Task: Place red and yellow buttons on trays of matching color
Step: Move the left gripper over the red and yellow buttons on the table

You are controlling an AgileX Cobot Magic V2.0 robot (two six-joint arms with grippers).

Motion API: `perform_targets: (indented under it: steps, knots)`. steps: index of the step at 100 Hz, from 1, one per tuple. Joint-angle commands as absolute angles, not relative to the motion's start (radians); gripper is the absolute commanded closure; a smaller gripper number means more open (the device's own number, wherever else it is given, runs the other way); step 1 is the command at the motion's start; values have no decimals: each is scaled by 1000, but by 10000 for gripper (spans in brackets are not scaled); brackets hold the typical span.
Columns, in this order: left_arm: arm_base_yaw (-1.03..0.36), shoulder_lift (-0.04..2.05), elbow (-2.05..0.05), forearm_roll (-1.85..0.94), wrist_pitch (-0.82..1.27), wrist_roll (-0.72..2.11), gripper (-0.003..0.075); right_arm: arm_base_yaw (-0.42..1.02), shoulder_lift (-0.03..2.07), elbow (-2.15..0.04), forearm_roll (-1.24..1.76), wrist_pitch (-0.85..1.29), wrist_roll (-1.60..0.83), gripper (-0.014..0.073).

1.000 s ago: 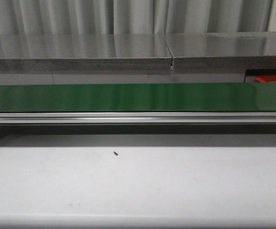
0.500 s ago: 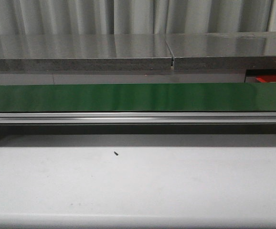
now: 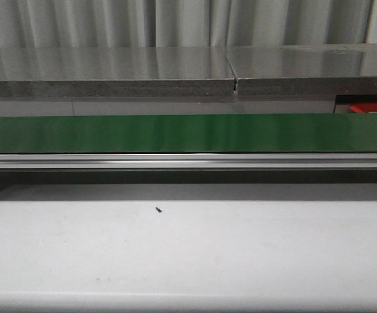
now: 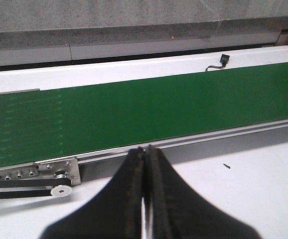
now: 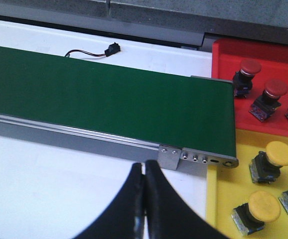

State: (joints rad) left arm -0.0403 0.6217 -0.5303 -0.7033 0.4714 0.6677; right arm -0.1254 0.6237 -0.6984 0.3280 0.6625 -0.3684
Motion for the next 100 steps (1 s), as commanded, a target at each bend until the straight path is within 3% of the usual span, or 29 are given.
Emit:
perform_targets:
  steps: [1, 74, 83, 100]
  knots:
    - [-49, 625, -557, -736, 410, 663, 739, -122, 615, -716, 341, 591, -377, 708]
    - [-49, 625, -557, -759, 412, 663, 722, -122, 617, -716, 341, 623, -377, 711]
    - [-49, 625, -557, -759, 419, 663, 617, -122, 617, -716, 341, 623, -377, 711]
    - [-49, 625, -557, -770, 430, 663, 220, -122, 617, -716, 341, 623, -377, 711]
